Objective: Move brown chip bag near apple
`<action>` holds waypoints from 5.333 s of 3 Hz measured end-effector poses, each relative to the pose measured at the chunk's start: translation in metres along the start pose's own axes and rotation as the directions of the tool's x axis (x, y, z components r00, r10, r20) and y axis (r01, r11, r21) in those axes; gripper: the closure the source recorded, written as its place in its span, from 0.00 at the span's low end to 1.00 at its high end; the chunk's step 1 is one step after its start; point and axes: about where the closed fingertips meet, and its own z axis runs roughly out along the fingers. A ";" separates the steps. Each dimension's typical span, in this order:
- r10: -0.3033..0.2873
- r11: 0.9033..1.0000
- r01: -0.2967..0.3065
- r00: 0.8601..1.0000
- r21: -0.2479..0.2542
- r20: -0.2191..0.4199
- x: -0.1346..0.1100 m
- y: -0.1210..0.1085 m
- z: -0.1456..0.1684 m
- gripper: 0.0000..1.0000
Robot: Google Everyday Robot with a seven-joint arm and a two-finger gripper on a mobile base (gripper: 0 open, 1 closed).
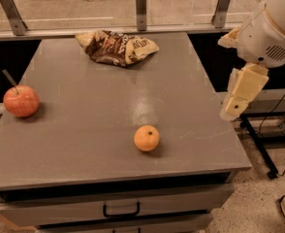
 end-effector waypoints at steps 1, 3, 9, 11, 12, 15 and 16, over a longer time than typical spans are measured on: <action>-0.095 0.995 0.090 0.987 0.038 0.132 -0.061 -0.038 0.039 0.00; -0.169 0.985 0.151 0.949 0.086 0.268 -0.134 -0.079 0.066 0.00; 0.069 0.973 -0.166 0.873 0.160 0.482 -0.192 -0.234 0.252 0.25; 0.017 0.960 -0.161 0.850 0.228 0.527 -0.206 -0.231 0.205 0.80; -0.079 0.953 -0.094 0.842 0.289 0.534 -0.227 -0.220 0.168 1.00; -0.163 0.967 0.019 0.810 0.253 0.564 -0.253 -0.175 0.165 1.00; -0.218 0.965 0.082 0.780 0.250 0.586 -0.277 -0.137 0.158 1.00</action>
Offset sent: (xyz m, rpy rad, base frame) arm 0.1593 0.1967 0.0175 0.3189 -0.2328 0.2933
